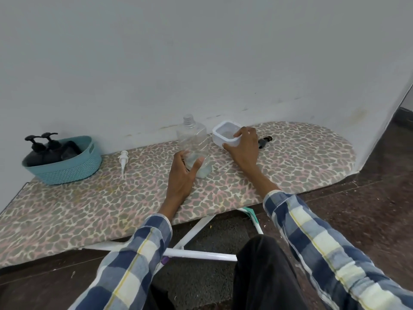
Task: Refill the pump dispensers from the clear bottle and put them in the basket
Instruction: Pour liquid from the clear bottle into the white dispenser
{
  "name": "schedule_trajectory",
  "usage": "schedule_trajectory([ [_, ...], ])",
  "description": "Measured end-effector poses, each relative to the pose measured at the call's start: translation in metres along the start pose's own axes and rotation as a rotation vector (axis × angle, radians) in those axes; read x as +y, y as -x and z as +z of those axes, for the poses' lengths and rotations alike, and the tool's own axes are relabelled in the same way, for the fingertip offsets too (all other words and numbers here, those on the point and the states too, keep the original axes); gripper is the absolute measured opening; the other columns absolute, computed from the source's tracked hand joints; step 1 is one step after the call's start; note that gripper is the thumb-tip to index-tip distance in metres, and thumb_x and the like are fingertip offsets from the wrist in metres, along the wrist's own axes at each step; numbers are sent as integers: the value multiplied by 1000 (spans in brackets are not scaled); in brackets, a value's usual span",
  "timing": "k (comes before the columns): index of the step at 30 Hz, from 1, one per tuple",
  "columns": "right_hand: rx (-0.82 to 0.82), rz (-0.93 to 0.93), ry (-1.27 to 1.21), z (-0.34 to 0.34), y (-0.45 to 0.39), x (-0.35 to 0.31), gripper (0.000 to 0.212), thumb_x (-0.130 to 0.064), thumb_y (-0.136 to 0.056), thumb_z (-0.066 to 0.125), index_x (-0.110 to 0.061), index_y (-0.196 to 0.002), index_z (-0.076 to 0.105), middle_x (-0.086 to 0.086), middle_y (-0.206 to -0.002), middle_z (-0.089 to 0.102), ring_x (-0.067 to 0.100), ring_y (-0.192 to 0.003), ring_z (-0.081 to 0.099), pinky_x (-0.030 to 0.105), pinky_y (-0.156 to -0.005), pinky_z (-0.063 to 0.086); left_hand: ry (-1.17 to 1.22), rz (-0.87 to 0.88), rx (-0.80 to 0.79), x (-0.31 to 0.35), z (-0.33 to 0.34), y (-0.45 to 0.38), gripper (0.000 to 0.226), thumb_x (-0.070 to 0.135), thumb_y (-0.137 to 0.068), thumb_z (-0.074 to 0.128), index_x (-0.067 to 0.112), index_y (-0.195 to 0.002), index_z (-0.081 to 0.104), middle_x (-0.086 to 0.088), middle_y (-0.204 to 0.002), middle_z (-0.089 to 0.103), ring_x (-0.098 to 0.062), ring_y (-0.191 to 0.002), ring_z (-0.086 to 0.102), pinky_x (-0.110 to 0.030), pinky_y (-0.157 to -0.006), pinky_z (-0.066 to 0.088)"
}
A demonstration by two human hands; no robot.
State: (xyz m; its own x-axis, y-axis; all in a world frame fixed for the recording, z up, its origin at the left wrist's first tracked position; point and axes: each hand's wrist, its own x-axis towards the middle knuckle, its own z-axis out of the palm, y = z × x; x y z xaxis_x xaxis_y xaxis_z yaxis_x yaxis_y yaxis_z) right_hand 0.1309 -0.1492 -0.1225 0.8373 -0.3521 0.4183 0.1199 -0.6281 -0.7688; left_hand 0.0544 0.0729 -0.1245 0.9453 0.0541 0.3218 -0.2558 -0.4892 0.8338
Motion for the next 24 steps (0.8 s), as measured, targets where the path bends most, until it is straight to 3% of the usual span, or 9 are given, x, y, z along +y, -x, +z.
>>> schedule_trajectory([
  [3,92,-37,-140,-17,20,6,50,-32,-71,93,-21,-101,56,1,-133,49,13,-113,51,36,-89,53,19,10,42,1,-1,2,98,92,-83,51,23,-152,38,4,-140,52,-16,-122,57,-34,-102,48],
  [7,165,-122,-231,-40,47,8,48,-29,-74,96,-19,-100,56,0,-142,43,1,-119,44,40,-95,58,-36,111,160,2,-2,6,89,85,-92,50,20,-152,33,-2,-134,43,-20,-118,51,-37,-102,47],
  [12,228,-324,-228,-62,72,-10,43,-25,-76,95,-15,-95,57,6,-151,38,25,-130,53,36,-91,56,-111,275,363,16,-9,21,67,68,-102,54,12,-137,43,-4,-115,41,-23,-103,45,-44,-95,47],
  [15,226,-448,-197,-68,83,-23,40,-20,-77,94,-11,-97,61,10,-154,39,29,-142,46,33,-98,53,-82,312,314,26,-10,31,57,60,-102,59,15,-133,43,-6,-108,46,-23,-95,49,-43,-88,50],
  [18,236,-544,-179,-72,96,-42,37,-17,-79,94,-8,-97,63,16,-154,40,23,-148,39,32,-103,51,-45,339,239,39,-16,37,57,60,-100,63,20,-136,42,-5,-102,52,-21,-87,54,-33,-78,51],
  [22,246,-647,-175,-73,113,-62,37,-14,-80,94,-2,-101,66,25,-151,43,-1,-141,37,10,-102,42,8,328,222,54,-30,39,58,62,-98,65,23,-137,47,1,-99,62,-15,-80,63,-35,-72,56],
  [24,209,-680,-175,-70,120,-70,38,-15,-81,94,-2,-104,66,23,-153,42,-1,-143,39,11,-101,45,-10,319,199,57,-37,40,60,66,-97,63,22,-136,49,7,-98,66,-10,-78,66,-35,-71,57],
])
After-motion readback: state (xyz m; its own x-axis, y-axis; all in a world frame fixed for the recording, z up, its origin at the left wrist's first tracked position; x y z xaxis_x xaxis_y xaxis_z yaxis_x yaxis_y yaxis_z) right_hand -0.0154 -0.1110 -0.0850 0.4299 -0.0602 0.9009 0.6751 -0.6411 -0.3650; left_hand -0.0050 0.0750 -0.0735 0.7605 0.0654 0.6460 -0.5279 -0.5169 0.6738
